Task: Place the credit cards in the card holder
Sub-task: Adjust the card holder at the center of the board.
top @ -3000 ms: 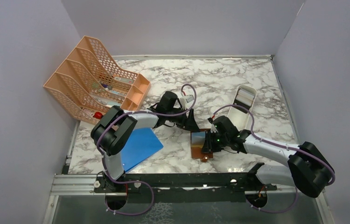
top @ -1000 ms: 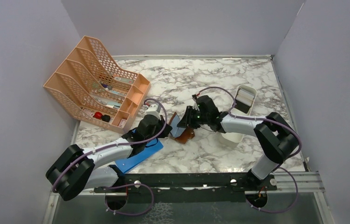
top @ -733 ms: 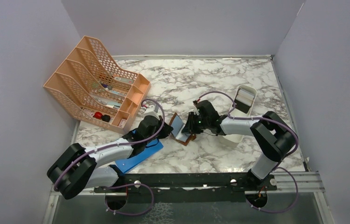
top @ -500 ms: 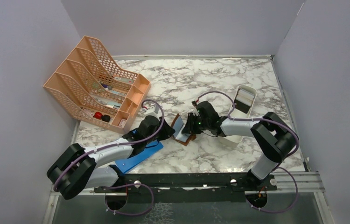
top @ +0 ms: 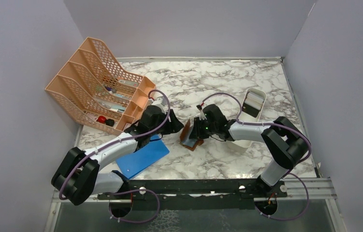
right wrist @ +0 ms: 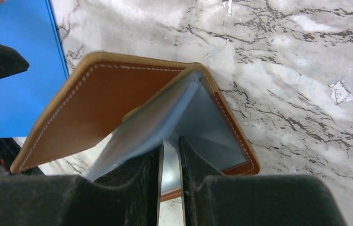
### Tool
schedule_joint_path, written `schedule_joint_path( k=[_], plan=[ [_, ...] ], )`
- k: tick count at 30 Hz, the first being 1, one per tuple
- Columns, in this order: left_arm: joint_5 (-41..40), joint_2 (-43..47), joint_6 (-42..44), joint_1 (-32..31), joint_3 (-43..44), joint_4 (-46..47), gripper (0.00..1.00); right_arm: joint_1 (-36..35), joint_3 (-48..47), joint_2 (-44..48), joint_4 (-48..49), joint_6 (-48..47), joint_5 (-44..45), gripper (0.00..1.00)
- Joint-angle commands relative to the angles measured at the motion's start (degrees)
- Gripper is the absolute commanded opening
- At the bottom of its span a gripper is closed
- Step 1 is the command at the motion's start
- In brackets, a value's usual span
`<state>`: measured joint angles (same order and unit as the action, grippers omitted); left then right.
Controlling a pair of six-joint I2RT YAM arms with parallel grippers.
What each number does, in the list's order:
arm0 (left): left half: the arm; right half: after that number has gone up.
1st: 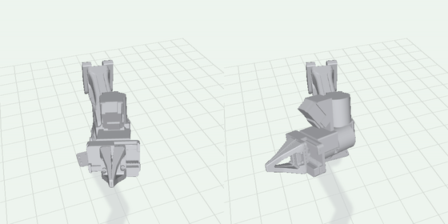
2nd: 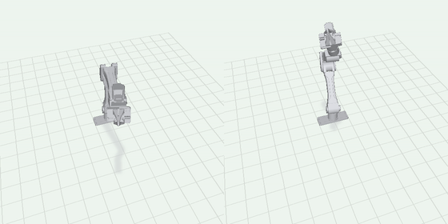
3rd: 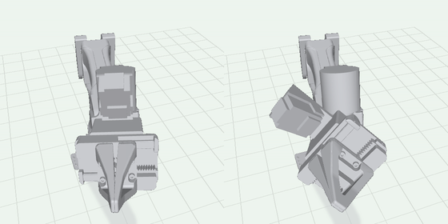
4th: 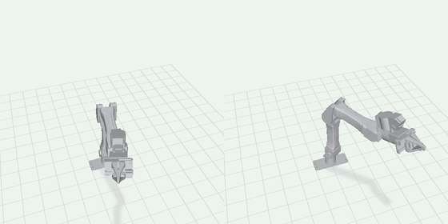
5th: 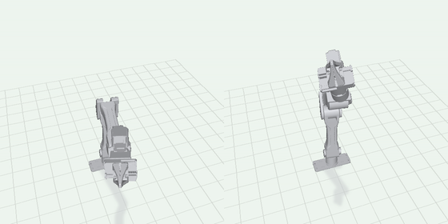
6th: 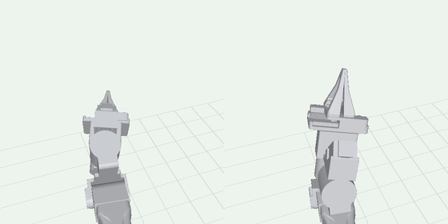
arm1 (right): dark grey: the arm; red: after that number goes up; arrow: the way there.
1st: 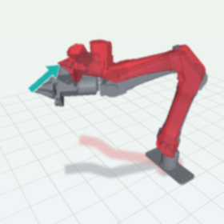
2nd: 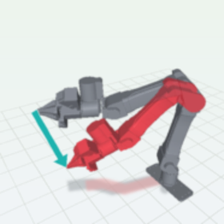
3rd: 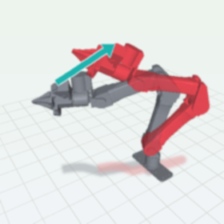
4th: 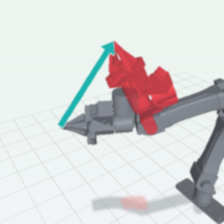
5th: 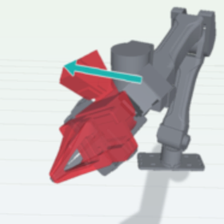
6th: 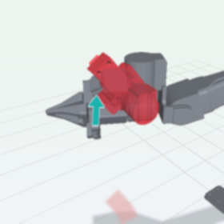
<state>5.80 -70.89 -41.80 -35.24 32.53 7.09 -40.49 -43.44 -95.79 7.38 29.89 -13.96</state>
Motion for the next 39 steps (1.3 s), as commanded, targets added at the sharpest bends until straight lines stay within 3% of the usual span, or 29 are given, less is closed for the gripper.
schedule_joint_path(
  k=[1,8,22,30,39],
  plan=[
    [7.82,-1.48,7.03,0.11,3.97,-1.05,0.62,0.24,-1.12,-0.14,-8.45,-3.08,2.91,0.24],
    [11.28,-6.69,12.37,0.09,9.23,-6.64,0.66,0.24,-4.12,-0.02,-8.79,-1.19,0.68,0.24],
    [11.08,-7.93,14.53,0.1,11.3,-10.67,0.65,0.24,-2.48,1.32,3.48,8.24,-5.03,0.25],
    [10.8,-9.4,15.53,0.14,12.16,-12.05,0.65,0.21,-3.07,0.22,4.62,9.49,-4.95,0.25],
    [7.97,-10.23,15.98,0.09,11.42,-12.64,0.44,0.24,-1.86,0.02,3.06,8.16,-3.38,0.25]
  ],
)
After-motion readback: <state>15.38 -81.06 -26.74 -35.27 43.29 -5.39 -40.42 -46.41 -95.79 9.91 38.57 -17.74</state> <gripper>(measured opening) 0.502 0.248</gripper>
